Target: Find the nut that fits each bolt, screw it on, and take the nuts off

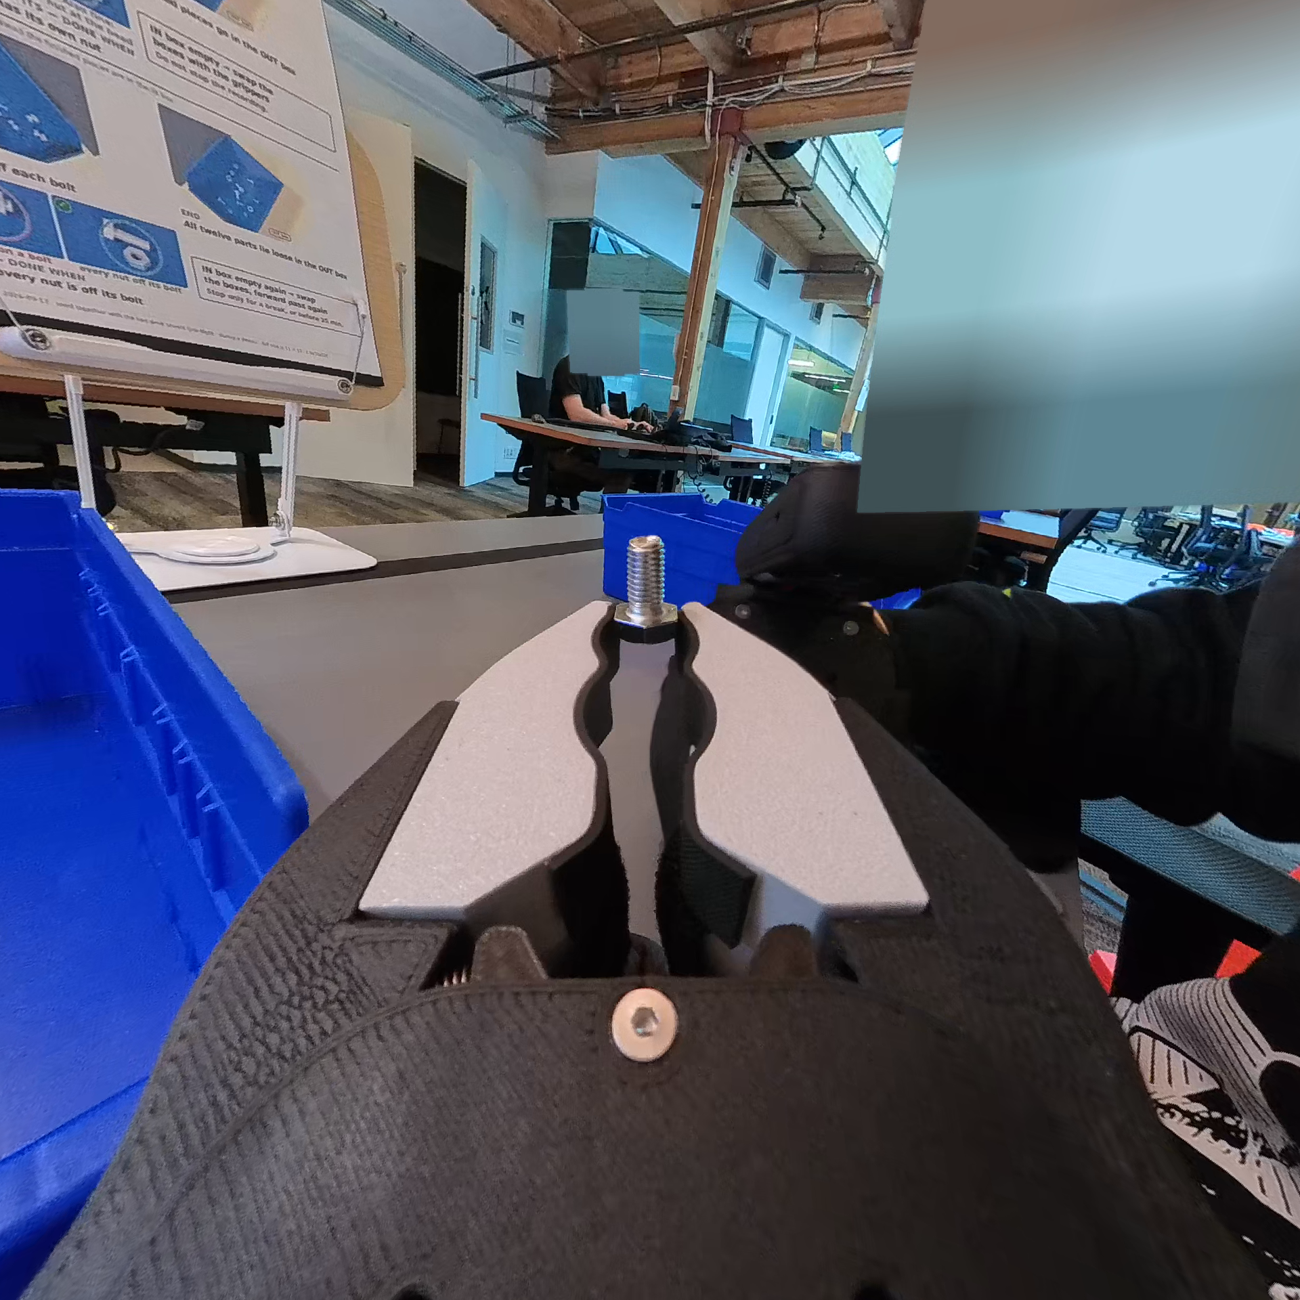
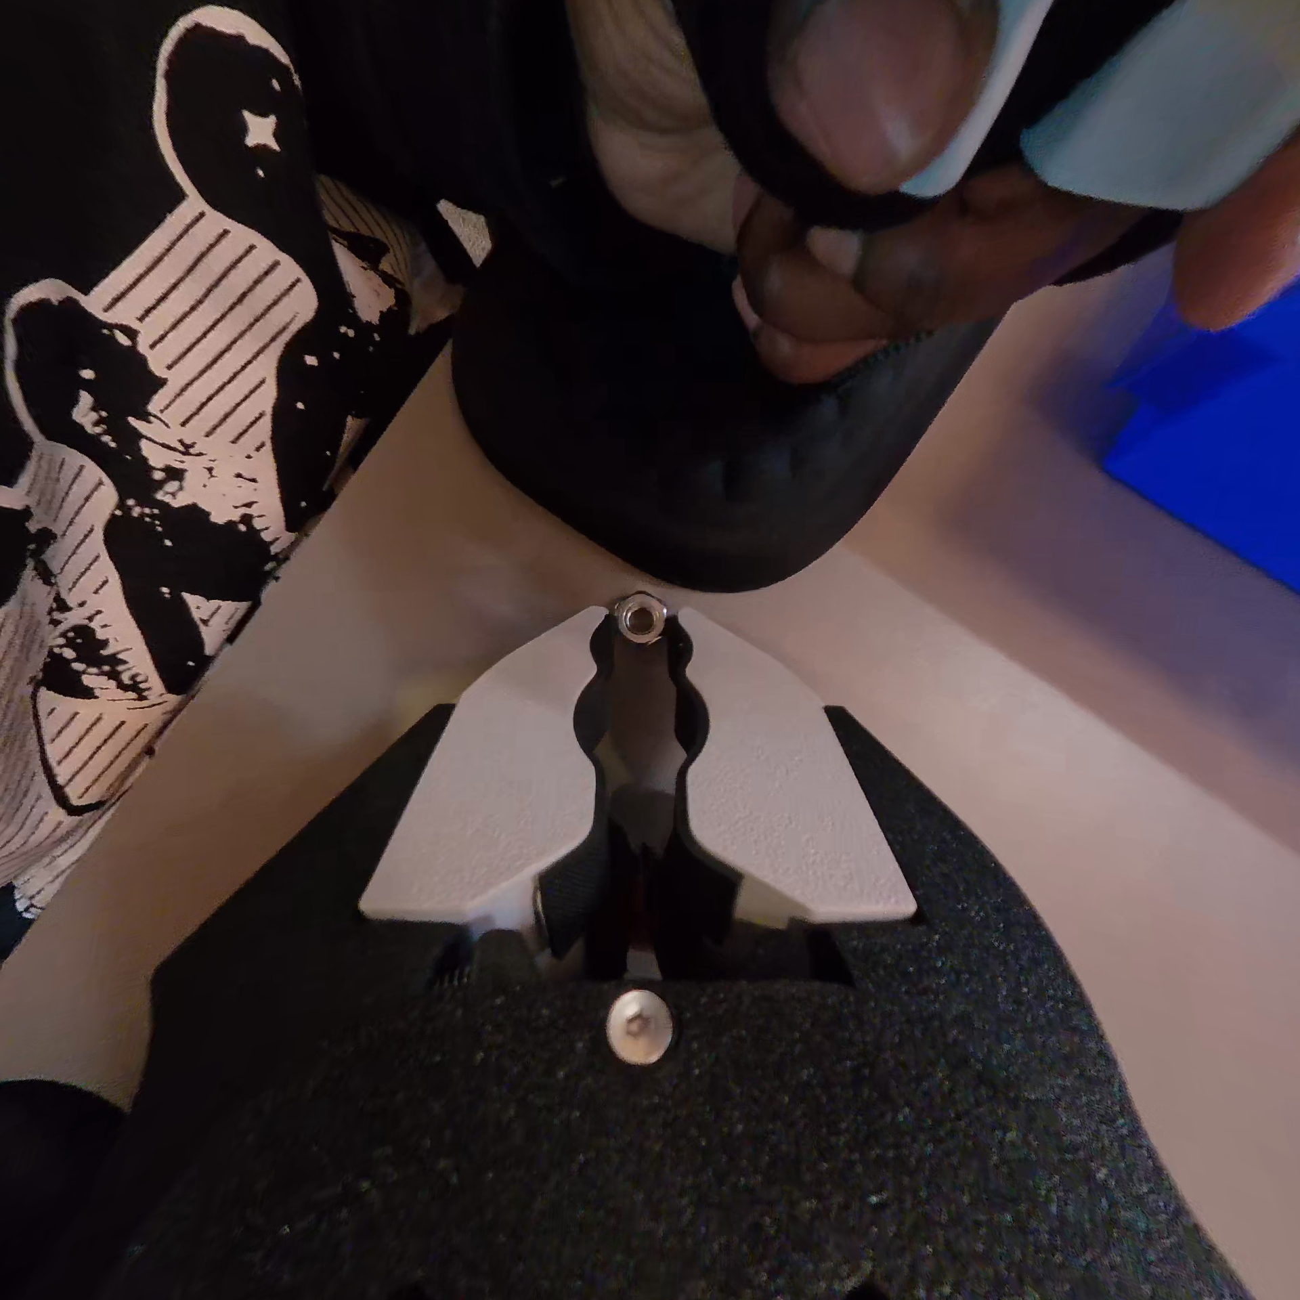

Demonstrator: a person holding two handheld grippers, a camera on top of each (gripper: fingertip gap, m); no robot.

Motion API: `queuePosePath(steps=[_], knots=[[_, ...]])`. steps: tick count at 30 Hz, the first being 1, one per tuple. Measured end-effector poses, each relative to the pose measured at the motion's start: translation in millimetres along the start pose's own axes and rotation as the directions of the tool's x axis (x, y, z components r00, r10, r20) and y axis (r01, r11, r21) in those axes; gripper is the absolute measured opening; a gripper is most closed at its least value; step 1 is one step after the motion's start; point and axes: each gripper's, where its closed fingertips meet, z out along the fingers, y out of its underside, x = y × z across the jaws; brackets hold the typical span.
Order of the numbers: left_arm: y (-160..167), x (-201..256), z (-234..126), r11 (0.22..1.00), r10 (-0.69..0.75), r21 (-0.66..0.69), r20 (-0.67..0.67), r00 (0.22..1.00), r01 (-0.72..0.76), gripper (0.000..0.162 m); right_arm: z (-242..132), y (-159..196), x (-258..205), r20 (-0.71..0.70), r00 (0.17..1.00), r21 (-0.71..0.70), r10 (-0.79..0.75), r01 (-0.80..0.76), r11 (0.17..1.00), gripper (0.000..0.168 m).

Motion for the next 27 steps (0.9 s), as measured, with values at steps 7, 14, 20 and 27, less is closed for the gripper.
queuePosePath(steps=[7, 14, 20, 27], knots=[[9, 19, 7, 0.996, 0.054, -0.065, -0.083, 0.995, -0.059, 0.015, -53, -3, -13, -0.128, 0.985, 0.074, 0.117, -0.108, 0.991, 0.015], [37, 70, 23, 0.966, 0.070, -0.216, -0.300, 0.951, -0.139, 0.015, -137, -13, -40, -0.238, 0.951, 0.143, 0.199, -0.169, 0.975, 0.014], [58, 101, 32, 0.930, 0.068, -0.301, -0.423, 0.904, -0.210, 0.015, -156, -43, -46, -0.232, 0.969, 0.123, 0.090, -0.063, 0.990, 0.014], [50, 113, 30, 0.962, 0.016, -0.231, -0.488, 0.873, -0.147, 0.015, -137, -57, -46, -0.146, 0.989, 0.095, -0.007, 0.021, 0.995, 0.015]])
